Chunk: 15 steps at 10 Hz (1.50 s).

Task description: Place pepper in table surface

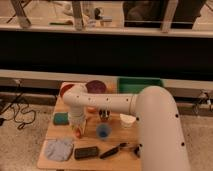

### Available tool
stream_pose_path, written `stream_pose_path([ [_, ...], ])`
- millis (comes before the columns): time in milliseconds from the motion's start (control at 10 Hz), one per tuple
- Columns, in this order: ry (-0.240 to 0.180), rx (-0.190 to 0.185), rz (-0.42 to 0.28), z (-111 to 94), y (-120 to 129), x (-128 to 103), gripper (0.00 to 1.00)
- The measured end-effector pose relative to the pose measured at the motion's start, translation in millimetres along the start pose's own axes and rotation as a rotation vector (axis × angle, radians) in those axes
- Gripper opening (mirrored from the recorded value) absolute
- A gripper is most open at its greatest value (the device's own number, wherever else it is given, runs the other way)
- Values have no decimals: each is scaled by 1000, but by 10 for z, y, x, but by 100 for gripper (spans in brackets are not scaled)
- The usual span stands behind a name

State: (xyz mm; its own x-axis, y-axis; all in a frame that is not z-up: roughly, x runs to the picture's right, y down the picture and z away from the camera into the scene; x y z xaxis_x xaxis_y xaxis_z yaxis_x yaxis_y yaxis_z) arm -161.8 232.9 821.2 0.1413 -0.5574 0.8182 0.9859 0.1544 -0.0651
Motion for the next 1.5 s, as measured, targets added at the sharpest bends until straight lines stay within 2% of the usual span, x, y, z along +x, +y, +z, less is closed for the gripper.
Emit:
stream_pose_path([
  [500,4,-18,2,27,3,17,1],
  [600,4,-25,6,28,4,21,5],
  [900,2,-38,15,27,5,40,35],
  [1000,1,-38,16,27,6,40,38],
  [1500,1,-38,16,28,7,40,38],
])
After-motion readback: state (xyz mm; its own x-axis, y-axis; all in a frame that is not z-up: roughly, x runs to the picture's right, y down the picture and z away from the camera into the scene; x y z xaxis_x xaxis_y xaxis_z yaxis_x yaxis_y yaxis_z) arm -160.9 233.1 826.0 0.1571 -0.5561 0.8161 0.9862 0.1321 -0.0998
